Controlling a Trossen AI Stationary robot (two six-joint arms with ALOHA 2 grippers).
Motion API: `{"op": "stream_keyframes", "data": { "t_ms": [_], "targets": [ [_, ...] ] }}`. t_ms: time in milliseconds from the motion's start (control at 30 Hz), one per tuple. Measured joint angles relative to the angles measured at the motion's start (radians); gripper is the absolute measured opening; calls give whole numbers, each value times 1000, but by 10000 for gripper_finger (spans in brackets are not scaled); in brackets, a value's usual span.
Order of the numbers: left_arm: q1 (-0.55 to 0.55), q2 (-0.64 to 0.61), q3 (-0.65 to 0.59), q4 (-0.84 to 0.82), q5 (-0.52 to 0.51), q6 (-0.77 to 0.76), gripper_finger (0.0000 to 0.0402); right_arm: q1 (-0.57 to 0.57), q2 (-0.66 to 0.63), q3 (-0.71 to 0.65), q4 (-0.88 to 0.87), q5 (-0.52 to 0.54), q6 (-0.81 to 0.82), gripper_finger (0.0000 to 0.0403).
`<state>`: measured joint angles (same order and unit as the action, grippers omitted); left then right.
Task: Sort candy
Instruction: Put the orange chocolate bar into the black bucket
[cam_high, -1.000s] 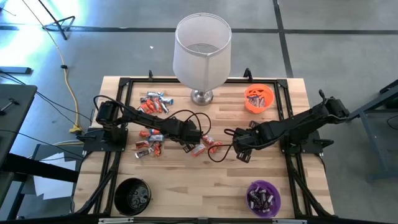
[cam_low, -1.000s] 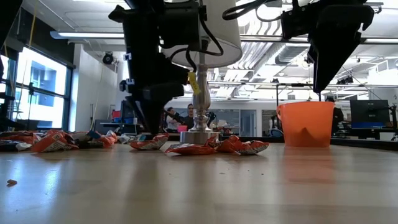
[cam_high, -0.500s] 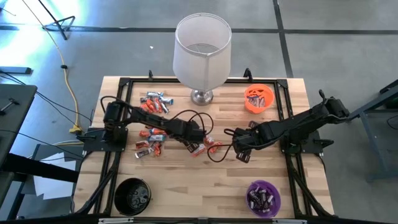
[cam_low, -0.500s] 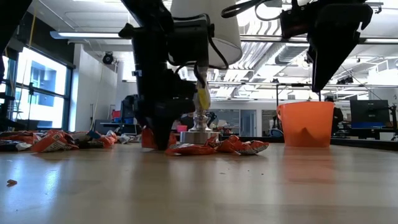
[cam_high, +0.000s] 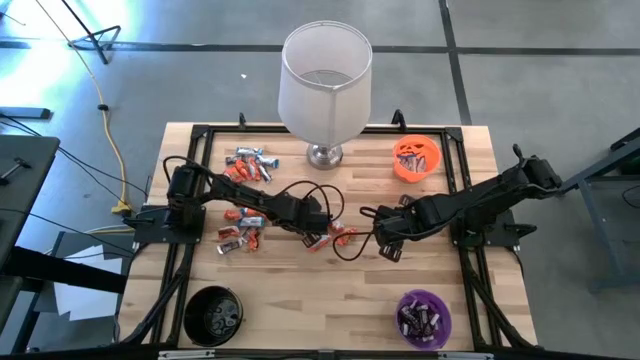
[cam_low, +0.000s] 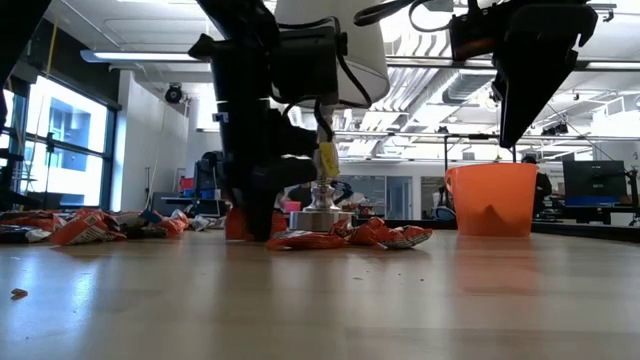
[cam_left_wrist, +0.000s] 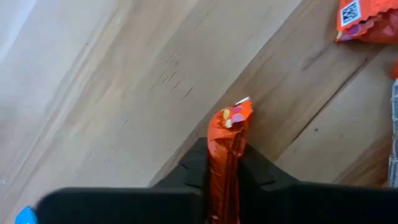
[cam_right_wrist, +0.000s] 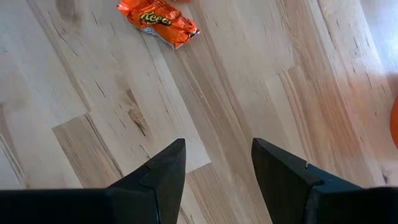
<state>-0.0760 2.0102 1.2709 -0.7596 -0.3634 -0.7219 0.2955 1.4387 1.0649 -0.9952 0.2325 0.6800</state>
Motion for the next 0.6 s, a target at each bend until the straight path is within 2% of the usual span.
{"op": "stream_keyframes", "data": {
  "t_ms": [67,167,300,433,600],
  "targets": [
    [-12,-3,3,3,-8,-9,12,0,0,0,0,0,0,180],
    [-38,-10,17,-16,-16,-17,24,0,0,0,3,0,0,180],
    [-95,-52,67,-130,-31,-62,36,0,0,0,10,0,0,180],
    [-190,-108,140,-288,-27,-155,35,0,0,0,16,0,0,180],
    [-357,-179,235,-453,-22,-365,36,0,0,0,20,0,0,180]
  ]
}}
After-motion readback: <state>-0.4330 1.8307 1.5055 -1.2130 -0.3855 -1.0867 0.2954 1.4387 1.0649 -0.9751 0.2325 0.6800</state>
